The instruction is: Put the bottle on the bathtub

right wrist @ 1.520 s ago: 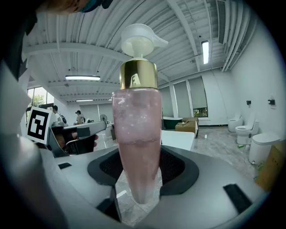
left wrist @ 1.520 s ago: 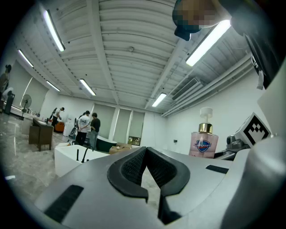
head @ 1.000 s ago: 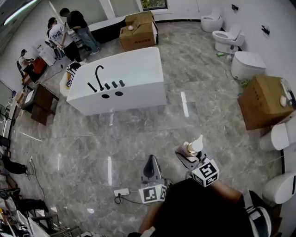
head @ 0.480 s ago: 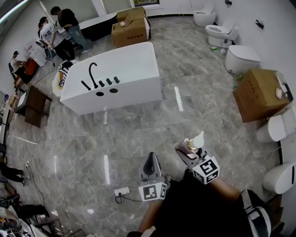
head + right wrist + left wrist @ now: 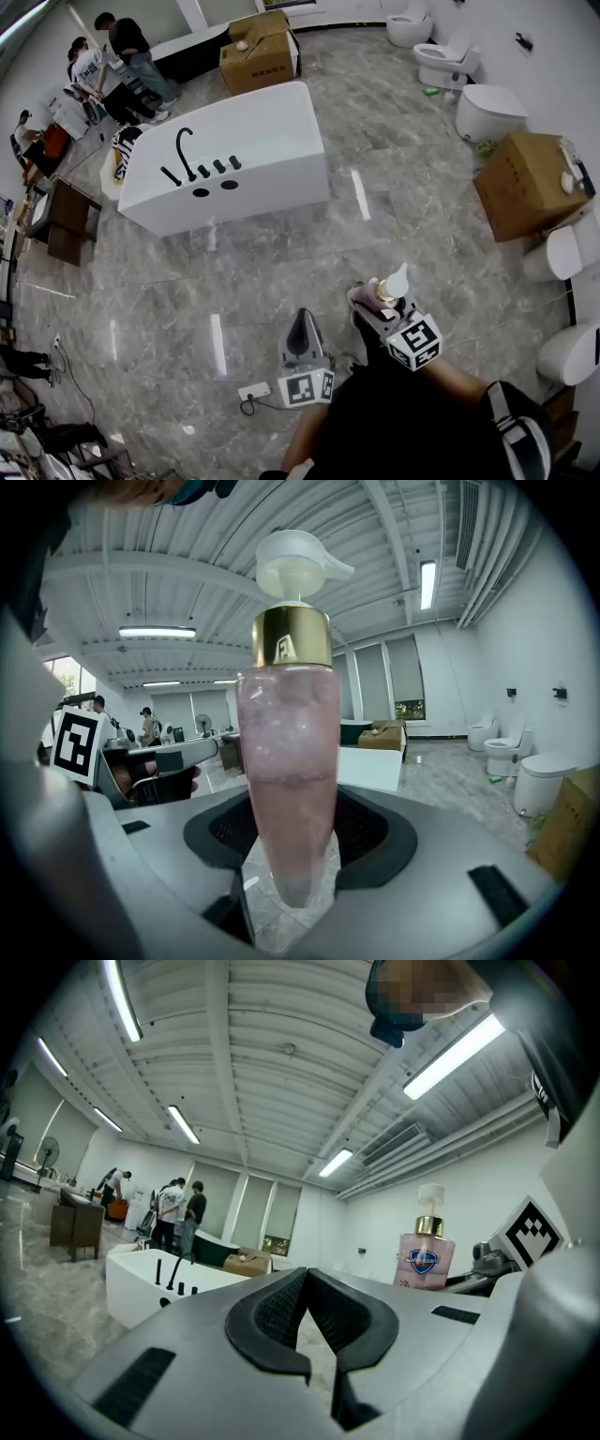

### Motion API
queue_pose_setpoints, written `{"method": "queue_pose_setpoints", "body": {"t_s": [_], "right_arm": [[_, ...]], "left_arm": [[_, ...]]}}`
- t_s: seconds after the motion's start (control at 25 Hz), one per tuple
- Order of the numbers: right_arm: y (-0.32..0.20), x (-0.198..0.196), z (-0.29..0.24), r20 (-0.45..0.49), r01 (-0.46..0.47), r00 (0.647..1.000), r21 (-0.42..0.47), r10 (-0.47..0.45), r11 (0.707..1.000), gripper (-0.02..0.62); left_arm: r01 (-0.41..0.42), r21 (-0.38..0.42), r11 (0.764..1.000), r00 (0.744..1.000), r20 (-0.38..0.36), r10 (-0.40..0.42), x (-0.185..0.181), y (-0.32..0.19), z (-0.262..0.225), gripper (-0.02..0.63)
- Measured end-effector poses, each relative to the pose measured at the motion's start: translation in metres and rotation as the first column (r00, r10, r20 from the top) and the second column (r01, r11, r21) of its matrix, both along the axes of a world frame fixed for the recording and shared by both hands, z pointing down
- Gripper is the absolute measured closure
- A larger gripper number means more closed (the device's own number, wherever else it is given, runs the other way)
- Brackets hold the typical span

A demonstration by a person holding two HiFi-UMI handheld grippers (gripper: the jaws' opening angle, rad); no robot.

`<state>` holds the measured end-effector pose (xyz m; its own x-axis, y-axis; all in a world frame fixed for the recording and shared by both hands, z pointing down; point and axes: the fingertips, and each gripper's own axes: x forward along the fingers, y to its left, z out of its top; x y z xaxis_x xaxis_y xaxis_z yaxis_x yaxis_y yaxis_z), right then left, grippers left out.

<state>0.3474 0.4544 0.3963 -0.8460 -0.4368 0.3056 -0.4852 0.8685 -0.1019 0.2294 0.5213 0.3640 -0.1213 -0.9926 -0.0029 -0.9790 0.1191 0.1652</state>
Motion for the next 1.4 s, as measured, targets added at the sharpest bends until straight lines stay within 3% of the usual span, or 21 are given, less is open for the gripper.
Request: {"method": "queue_pose_setpoints", "body": {"t_s": [0.24, 0.92, 1.4], "right_arm": [[-0.054, -0.036, -0.001, 0.0, 0.019, 1.0, 0.006, -0.019, 1.0, 0.37], [-0.282, -0.126, -0.005, 0.009, 0.103, 0.995, 0.027, -0.103, 0.994, 0.37], [-0.363, -0.176, 0.01, 0.011, 0.092, 0.996, 0.01, -0.092, 0.996, 0.37]], "left_arm": [[-0.001, 0.001, 1.0, 1.0, 0.0, 0.001, -0.03, -0.054, -0.003, 0.591], [0.086, 0.012, 0.996, 0.995, 0.058, -0.087, -0.104, -0.265, -0.024, 0.591], [0.09, -0.004, 0.996, 0.995, 0.037, -0.09, -0.155, -0.349, -0.009, 0.592]]}}
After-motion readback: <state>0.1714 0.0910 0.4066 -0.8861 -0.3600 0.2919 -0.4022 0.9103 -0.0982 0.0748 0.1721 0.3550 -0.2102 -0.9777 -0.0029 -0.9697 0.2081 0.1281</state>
